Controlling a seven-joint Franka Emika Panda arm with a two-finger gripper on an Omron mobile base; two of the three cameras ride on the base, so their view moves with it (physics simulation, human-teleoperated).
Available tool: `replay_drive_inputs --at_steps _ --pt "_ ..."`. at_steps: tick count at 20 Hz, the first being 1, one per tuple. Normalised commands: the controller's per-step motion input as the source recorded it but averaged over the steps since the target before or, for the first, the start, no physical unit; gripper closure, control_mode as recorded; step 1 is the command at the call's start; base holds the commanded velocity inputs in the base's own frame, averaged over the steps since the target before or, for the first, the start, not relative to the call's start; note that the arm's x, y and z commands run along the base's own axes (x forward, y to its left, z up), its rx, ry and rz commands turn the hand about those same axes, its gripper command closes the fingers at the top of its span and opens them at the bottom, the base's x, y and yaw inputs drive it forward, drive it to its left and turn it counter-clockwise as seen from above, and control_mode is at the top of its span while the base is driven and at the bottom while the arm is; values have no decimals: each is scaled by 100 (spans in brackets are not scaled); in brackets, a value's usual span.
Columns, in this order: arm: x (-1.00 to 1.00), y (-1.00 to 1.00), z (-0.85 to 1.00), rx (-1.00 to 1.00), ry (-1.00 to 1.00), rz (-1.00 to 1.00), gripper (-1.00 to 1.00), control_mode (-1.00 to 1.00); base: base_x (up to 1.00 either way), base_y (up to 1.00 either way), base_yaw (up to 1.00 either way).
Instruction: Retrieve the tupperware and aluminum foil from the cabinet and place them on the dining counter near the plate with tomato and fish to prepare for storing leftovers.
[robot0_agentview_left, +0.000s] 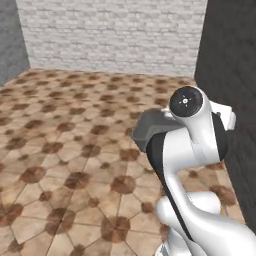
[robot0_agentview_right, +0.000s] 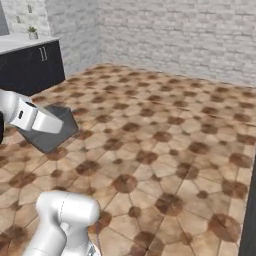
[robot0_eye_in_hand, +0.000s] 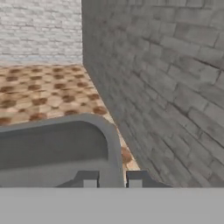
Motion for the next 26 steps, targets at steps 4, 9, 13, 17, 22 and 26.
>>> replay_drive_inputs --at_steps 4,9,13,17,22,26 --pt "0 0 0 0 0 0 100 100 100 0 50" --pt "0 0 0 0 0 0 100 100 100 0 51" --pt "0 0 0 0 0 0 100 100 100 0 53" --pt "0 0 0 0 0 0 100 100 100 0 54" --pt "0 0 0 0 0 0 100 100 100 0 58" --pt "0 0 0 0 0 0 100 100 100 0 58"
